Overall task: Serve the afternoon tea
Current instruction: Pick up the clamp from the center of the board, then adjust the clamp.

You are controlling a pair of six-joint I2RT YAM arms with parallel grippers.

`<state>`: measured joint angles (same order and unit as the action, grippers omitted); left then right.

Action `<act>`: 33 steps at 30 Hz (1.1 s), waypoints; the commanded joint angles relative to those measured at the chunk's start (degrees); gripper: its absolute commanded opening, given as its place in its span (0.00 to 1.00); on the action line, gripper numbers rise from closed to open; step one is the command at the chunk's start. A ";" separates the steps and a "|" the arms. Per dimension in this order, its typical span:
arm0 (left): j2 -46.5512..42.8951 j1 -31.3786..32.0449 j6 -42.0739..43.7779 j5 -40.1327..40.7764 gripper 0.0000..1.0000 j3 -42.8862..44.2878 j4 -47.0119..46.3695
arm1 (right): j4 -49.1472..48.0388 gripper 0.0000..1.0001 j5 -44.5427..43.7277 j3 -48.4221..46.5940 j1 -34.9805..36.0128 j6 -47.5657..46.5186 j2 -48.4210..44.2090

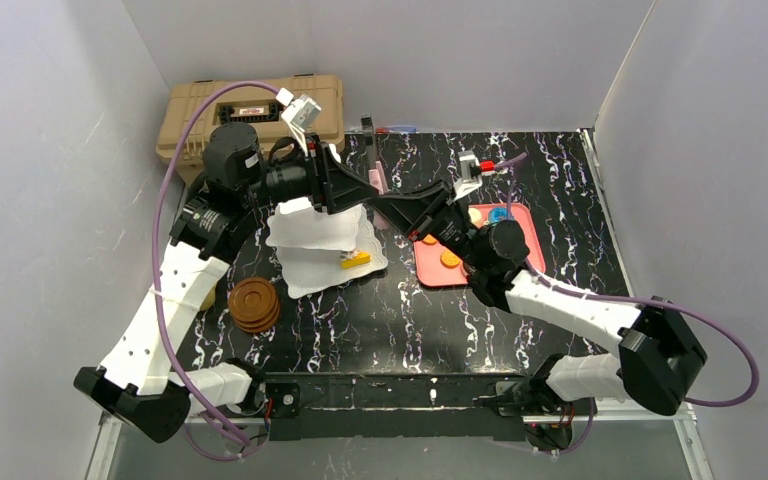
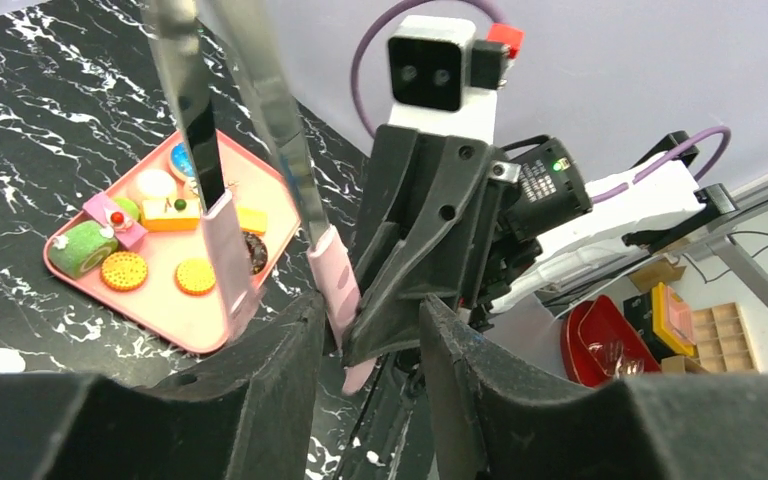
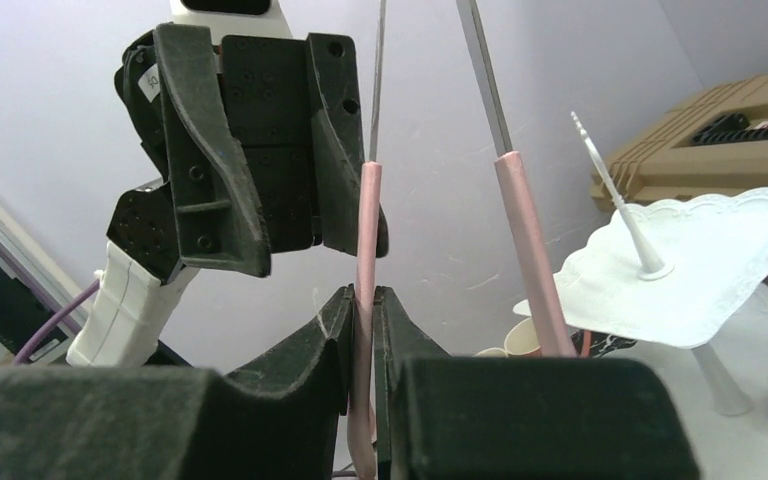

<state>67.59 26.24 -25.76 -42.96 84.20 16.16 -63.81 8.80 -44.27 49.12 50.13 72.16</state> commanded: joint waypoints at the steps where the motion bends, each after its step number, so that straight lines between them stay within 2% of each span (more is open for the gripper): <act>1: -1.74 -0.69 -2.47 -3.66 0.38 0.29 -3.36 | -7.29 0.21 0.61 -3.27 1.98 2.54 2.06; 4: -1.91 -0.92 -3.07 -5.36 0.38 0.25 -4.12 | -7.29 0.22 0.66 -3.83 2.82 2.27 3.02; 9: -2.40 -1.79 -2.83 -6.17 0.16 -0.65 -3.84 | -6.52 0.23 0.77 -4.23 3.08 1.72 2.84; 11: -2.53 -1.96 -2.35 -6.48 0.15 -0.72 -3.44 | -6.24 0.24 0.68 -4.24 3.10 1.48 2.56; 17: -3.16 -2.04 1.01 -5.14 0.38 -0.80 0.77 | -5.33 0.24 0.44 -4.30 3.08 0.47 1.35; 23: -2.60 -2.06 -1.37 -7.75 0.57 -1.78 -0.95 | -7.34 0.24 3.01 -5.87 3.17 2.44 3.60; 27: -2.59 -2.07 0.12 -7.49 0.59 -1.61 -0.66 | -9.01 0.24 4.55 -6.55 3.17 4.01 5.20; 30: -2.49 -2.02 -0.32 -8.10 0.53 -1.99 -1.06 | -9.10 0.24 5.12 -7.17 3.22 4.18 5.97; 33: -2.38 -2.15 -1.19 -8.63 0.34 -2.09 -2.11 | -8.88 0.25 5.83 -7.70 3.34 4.46 6.85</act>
<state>65.80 24.47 -26.55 -49.23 82.83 15.38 -68.18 12.84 -48.69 52.16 53.95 78.13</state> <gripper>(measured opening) 0.437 0.244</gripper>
